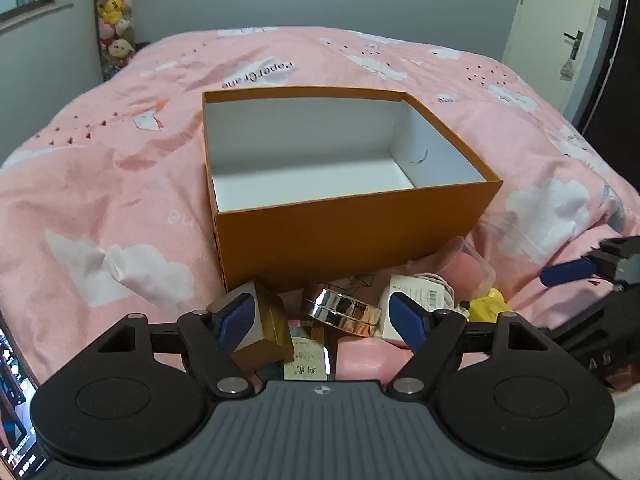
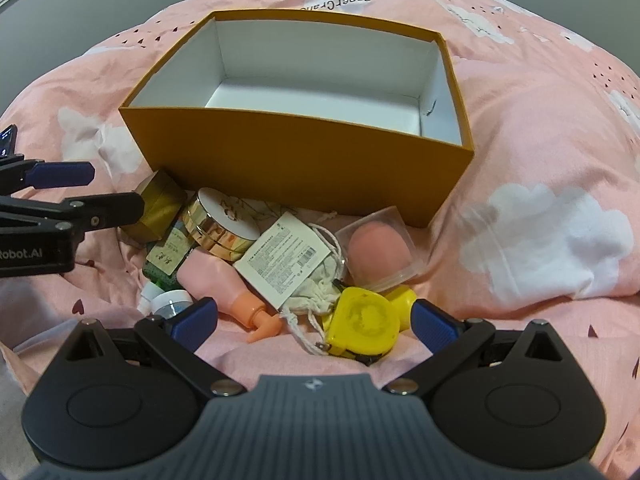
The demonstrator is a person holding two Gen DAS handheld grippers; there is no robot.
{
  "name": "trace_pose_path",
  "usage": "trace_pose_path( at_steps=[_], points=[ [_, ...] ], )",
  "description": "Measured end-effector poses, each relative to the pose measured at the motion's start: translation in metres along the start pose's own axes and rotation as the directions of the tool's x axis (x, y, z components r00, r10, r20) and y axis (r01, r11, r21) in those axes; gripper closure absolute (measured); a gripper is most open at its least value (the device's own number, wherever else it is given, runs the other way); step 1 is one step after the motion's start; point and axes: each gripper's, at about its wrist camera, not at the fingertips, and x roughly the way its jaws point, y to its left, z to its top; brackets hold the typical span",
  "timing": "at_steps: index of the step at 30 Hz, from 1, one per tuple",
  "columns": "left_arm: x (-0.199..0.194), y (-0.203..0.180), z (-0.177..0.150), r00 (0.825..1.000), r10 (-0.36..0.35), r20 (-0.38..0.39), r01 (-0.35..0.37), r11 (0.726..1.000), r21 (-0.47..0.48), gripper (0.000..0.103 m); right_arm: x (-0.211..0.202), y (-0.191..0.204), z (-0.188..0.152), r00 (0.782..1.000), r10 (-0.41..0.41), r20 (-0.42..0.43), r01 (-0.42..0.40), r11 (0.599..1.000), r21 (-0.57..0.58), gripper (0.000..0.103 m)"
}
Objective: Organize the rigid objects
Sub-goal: 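Grasp the gold cube with the left tool while the right tool grasps the gold compact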
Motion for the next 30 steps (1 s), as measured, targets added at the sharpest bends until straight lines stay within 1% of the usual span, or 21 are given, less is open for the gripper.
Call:
trace_pose_path(
  at_steps=[2,3,4,5,6,7,9,10,12,15,16,17,18,19,22,25,27,28,29,30],
  points=[
    [0.000,0.004,0.001,1.000,-0.015,-0.014,0.015,1.000,0.016,0.014,0.002,-0.002,0.003,1.000,0.017,0.000,-0.017,1.000,0.000,0.002],
    [0.000,0.005,0.001,1.000,-0.016,-0.019,0.017,0.999,0.031,0.016,0.004,-0.003,0.005,1.000,0.030,-0.002,-0.030,1.000,0.001,0.003],
    [0.000,0.006,0.001,1.000,-0.012,-0.021,0.012,0.999,0.041,0.019,0.007,-0.004,0.008,0.999,0.040,-0.007,-0.040,0.999,0.000,0.003],
    [0.000,0.008,0.001,1.000,-0.003,-0.021,0.004,0.999,0.041,0.020,0.009,-0.004,0.011,0.999,0.047,-0.012,-0.047,0.999,-0.002,0.003],
    [0.001,0.011,0.002,1.000,0.007,-0.024,-0.006,0.999,0.034,0.020,0.011,-0.004,0.014,0.999,0.051,-0.017,-0.051,0.999,-0.007,0.006],
    [0.001,0.014,0.002,0.999,0.016,-0.029,-0.015,1.000,0.022,0.021,0.013,-0.003,0.017,0.998,0.057,-0.022,-0.058,0.998,-0.014,0.012],
    [0.005,0.022,0.003,0.998,0.033,-0.047,-0.034,0.999,-0.006,0.021,0.020,-0.003,0.024,0.996,0.079,-0.037,-0.080,0.996,-0.034,0.018],
    [0.007,0.025,0.004,0.997,0.040,-0.060,-0.042,0.999,-0.017,0.021,0.024,-0.001,0.027,0.995,0.086,-0.050,-0.088,0.995,-0.045,0.022],
    [0.014,0.034,0.002,0.995,0.038,-0.093,-0.041,0.999,-0.035,0.020,0.032,0.003,0.033,0.993,0.089,-0.072,-0.095,0.992,-0.085,0.027],
    [0.026,0.041,0.002,0.990,0.070,-0.125,-0.074,0.997,-0.029,0.021,0.042,0.016,0.043,0.991,0.088,-0.097,-0.104,0.979,-0.177,0.027],
    [0.029,0.043,0.001,0.989,0.084,-0.124,-0.088,0.996,-0.029,0.021,0.045,0.021,0.045,0.991,0.087,-0.099,-0.107,0.971,-0.214,0.027],
    [0.035,0.047,0.001,0.984,0.096,-0.149,-0.104,0.993,-0.049,0.021,0.048,0.028,0.048,0.991,0.089,-0.099,-0.111,0.961,-0.255,0.027],
    [0.039,0.050,0.001,0.976,0.096,-0.195,-0.111,0.992,-0.067,0.021,0.051,0.033,0.051,0.991,0.089,-0.100,-0.114,0.951,-0.287,0.027],
    [0.044,0.055,0.001,0.981,0.058,-0.185,-0.079,0.991,-0.109,0.021,0.054,0.040,0.053,0.990,0.094,-0.102,-0.122,0.939,-0.321,0.027],
    [0.055,0.065,0.001,0.976,0.023,-0.215,-0.061,0.983,-0.171,0.020,0.064,0.057,0.059,0.986,0.118,-0.119,-0.156,0.908,-0.389,0.028],
    [0.060,0.069,0.001,0.967,0.036,-0.251,-0.082,0.982,-0.173,0.020,0.072,0.070,0.063,0.982,0.143,-0.123,-0.183,0.880,-0.439,0.028],
    [0.064,0.070,0.002,0.964,0.024,-0.264,-0.076,0.979,-0.190,0.019,0.078,0.078,0.065,0.981,0.145,-0.125,-0.187,0.867,-0.462,0.028],
    [0.063,0.069,0.001,0.960,0.046,-0.277,-0.098,0.979,-0.178,0.020,0.082,0.082,0.066,0.982,0.139,-0.126,-0.183,0.864,-0.470,0.028],
    [0.068,0.070,0.002,0.964,0.029,-0.264,-0.082,0.978,-0.192,0.020,0.086,0.084,0.068,0.983,0.131,-0.127,-0.176,0.863,-0.474,0.028],
    [0.069,0.071,0.002,0.963,0.027,-0.268,-0.082,0.977,-0.195,0.020,0.087,0.085,0.069,0.984,0.126,-0.129,-0.173,0.864,-0.474,0.028]
  ],
)
